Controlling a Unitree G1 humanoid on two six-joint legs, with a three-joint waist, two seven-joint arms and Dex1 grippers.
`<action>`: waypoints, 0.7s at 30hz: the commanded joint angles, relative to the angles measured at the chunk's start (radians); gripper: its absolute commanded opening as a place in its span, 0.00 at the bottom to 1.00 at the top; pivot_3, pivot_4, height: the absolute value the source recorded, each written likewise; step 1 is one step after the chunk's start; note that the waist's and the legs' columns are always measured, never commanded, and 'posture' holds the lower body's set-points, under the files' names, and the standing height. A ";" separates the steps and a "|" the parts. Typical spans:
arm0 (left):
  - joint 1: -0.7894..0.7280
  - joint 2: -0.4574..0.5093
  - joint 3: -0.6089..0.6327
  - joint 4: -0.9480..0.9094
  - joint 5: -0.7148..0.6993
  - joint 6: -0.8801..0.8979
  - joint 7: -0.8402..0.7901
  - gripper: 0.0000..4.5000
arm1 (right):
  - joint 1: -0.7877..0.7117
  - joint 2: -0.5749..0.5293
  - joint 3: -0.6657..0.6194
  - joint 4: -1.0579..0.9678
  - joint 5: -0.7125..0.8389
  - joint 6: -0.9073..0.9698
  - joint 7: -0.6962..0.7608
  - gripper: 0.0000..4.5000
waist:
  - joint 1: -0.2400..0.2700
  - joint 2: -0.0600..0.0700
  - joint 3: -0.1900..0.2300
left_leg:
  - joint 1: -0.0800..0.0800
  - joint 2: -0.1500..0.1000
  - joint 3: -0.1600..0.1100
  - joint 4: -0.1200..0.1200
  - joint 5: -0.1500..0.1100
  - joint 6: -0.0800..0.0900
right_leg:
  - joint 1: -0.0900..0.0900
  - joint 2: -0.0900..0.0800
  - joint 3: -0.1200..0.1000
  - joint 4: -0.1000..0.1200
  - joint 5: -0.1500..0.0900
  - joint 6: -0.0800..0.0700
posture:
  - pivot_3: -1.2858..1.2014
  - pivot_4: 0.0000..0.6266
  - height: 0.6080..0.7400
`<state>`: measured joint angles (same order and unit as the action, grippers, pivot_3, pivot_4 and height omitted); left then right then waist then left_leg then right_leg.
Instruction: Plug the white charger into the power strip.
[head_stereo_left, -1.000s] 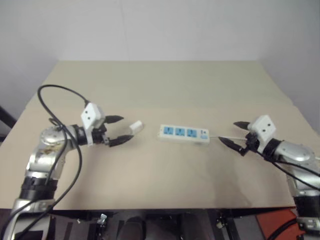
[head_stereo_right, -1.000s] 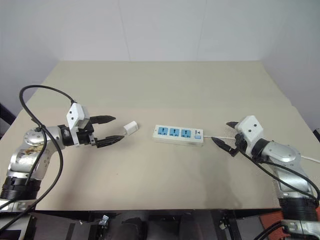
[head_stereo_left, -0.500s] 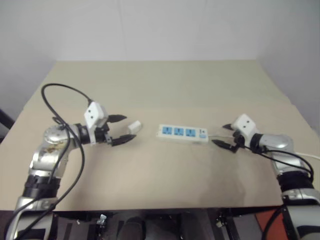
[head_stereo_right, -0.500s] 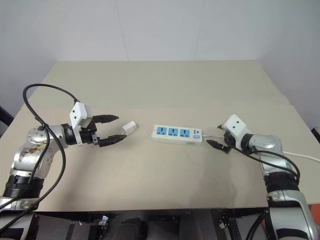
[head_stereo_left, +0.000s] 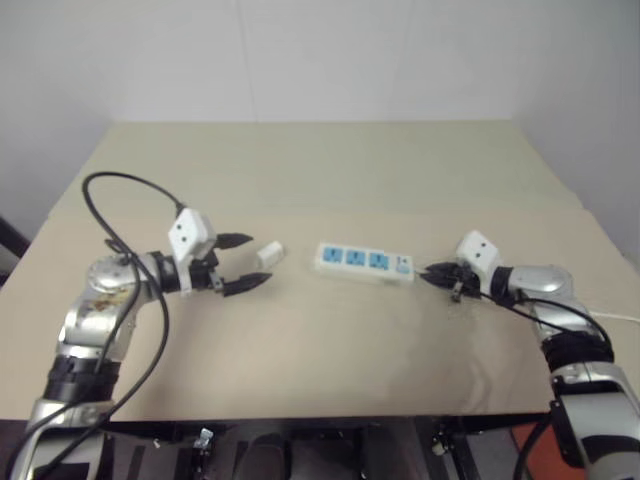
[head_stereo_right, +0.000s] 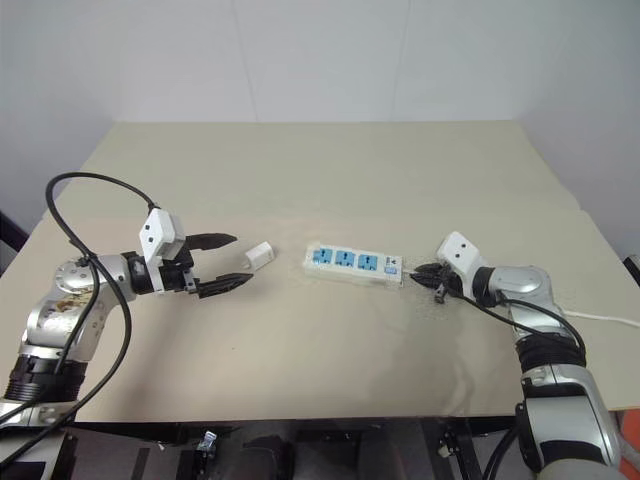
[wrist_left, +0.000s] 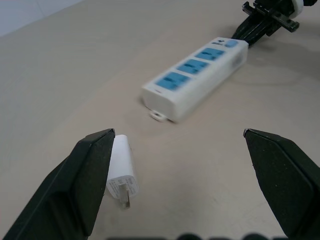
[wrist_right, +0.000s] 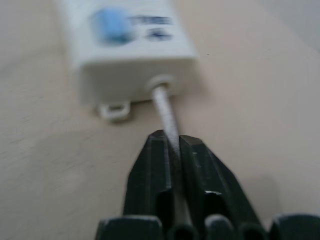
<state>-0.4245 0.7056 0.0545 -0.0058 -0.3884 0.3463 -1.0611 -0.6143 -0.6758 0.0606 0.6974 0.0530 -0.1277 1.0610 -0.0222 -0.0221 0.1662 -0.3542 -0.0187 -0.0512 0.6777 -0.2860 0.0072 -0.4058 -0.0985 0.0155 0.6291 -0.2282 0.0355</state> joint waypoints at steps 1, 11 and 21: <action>-0.003 0.017 0.030 -0.029 -0.014 -0.006 0.001 1.00 | 0.041 -0.008 -0.015 -0.076 0.018 0.002 0.008 0.00 | 0.001 0.000 0.000 | 0.000 0.000 0.000 0.000 0.000 0.000 | 0.000 0.000 0.000 0.000 0.000 0.000 | 0.52 0.24 1.00; -0.015 0.011 0.028 -0.023 -0.030 0.004 -0.009 1.00 | 0.284 -0.031 -0.125 -0.582 0.107 0.210 -0.093 0.00 | 0.003 0.000 0.000 | -0.001 0.000 -0.001 0.000 0.000 0.000 | -0.002 0.000 0.001 0.001 0.000 0.000 | 0.52 0.24 1.00; -0.036 0.004 0.022 -0.009 -0.036 0.010 -0.026 1.00 | 0.636 -0.019 -0.202 -1.091 0.167 0.414 -0.221 0.00 | 0.004 0.000 0.001 | -0.002 0.000 -0.001 0.000 0.000 0.000 | -0.002 0.000 0.001 0.001 0.000 0.000 | 0.52 0.24 1.00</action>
<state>-0.4400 0.7058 0.0590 -0.0023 -0.4017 0.3545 -1.0822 0.0165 -0.7046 -0.1058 -0.3087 0.1904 0.2656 0.8770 -0.0179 -0.0219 0.1668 -0.3554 -0.0186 -0.0525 0.6778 -0.2860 0.0072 -0.4076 -0.0983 0.0167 0.6299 -0.2282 0.0358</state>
